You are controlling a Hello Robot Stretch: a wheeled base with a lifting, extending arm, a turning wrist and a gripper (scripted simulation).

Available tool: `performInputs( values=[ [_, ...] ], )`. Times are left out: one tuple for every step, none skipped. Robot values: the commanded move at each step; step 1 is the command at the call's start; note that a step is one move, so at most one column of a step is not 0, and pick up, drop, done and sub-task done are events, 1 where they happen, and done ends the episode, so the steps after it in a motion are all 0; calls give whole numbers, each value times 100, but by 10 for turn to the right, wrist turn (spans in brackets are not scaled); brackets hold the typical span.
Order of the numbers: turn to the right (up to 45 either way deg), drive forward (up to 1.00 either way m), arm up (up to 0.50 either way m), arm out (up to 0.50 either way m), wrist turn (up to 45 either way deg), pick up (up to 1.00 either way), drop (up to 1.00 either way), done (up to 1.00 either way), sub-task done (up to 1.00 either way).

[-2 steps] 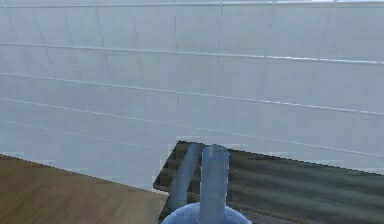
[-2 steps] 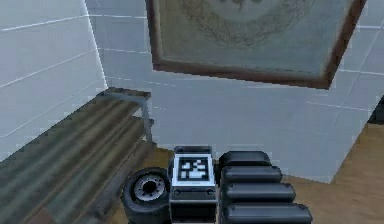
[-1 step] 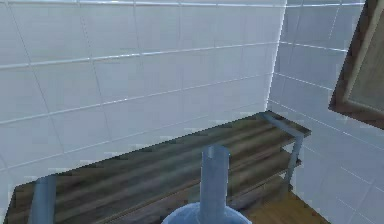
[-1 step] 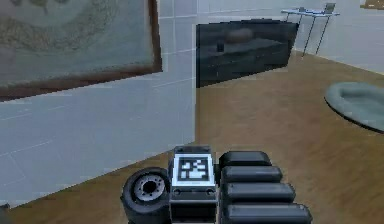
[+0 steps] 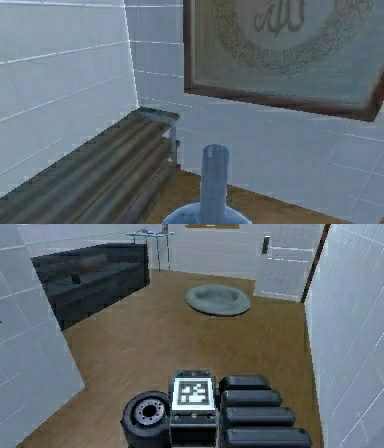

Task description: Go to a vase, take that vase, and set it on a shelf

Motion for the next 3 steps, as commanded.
performInputs(
  values=[
    [0,45,0,0,0,0,0,0,0],
    [450,0,0,0,0,0,0,0,0],
    [150,0,0,0,0,0,0,0,0]
  ],
)
